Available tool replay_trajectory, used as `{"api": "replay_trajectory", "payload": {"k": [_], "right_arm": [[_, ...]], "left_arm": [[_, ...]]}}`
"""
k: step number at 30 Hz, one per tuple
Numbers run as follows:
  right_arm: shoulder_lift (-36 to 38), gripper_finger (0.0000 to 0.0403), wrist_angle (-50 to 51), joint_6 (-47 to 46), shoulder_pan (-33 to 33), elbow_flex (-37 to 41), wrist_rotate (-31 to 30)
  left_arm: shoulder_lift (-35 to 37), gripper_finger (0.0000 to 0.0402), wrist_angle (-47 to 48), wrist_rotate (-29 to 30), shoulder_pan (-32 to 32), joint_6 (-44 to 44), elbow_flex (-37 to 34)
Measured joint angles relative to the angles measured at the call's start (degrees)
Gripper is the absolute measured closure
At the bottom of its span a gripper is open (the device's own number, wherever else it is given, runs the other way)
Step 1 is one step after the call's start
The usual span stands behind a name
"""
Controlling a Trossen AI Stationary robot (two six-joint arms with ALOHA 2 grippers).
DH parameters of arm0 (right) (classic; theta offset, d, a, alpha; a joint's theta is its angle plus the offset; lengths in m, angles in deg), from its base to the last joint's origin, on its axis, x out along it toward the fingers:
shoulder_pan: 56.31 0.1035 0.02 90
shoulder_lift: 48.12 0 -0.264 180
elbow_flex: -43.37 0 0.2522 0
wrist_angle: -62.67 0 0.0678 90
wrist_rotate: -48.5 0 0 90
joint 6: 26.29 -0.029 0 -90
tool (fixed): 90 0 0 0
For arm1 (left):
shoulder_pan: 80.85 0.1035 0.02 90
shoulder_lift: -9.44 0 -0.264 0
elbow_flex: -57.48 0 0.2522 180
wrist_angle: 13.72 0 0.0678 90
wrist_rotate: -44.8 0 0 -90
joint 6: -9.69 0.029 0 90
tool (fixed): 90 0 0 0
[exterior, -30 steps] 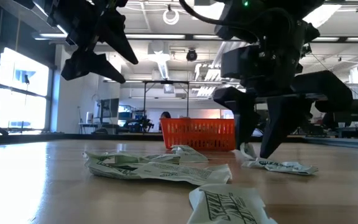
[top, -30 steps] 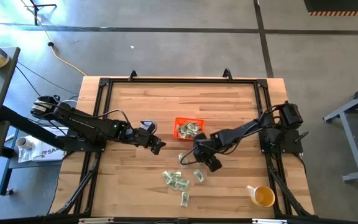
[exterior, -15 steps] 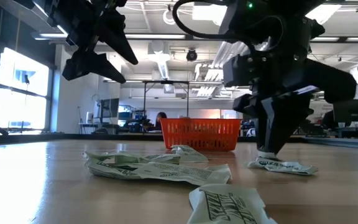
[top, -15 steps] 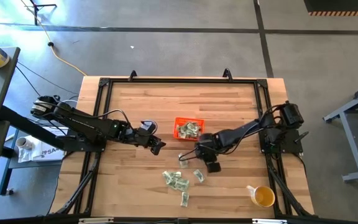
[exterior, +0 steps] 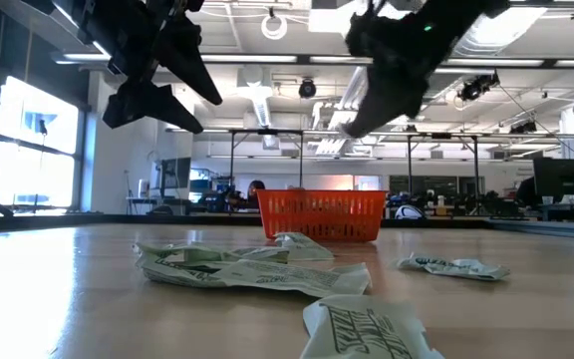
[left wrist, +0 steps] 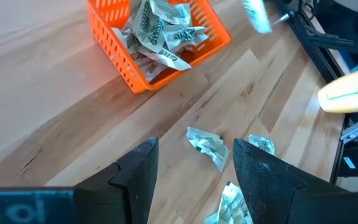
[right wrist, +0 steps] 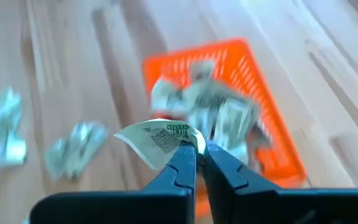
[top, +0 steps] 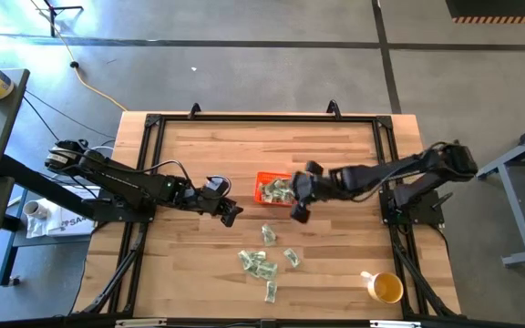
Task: Pick and place Stevia / Truvia into bins
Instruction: Put the stevia packet into the orange bin
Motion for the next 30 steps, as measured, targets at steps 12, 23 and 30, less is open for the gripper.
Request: {"api": "replay_trajectory", "payload": {"k": [12, 23, 30], "right_arm": [[-8.1, 0.0264, -8.0, -0.2, -9.1, -0.2, 7.0], [3.0, 0.0186, 15.5, 5.2, 2.9, 4.1, 3.9], [3.4, 0.0182, 12.2, -9.3, 12.2, 9.6, -0.8]], "left_arm": [[-3.9, 0.016, -0.9, -5.1, 6.0, 5.7, 0.0], [-14.9, 0.016, -15.3, -9.5, 2.1, 17.1, 0.1], [-23.3, 0.016, -15.4, -9.9, 0.3, -0.6, 4.3]]}}
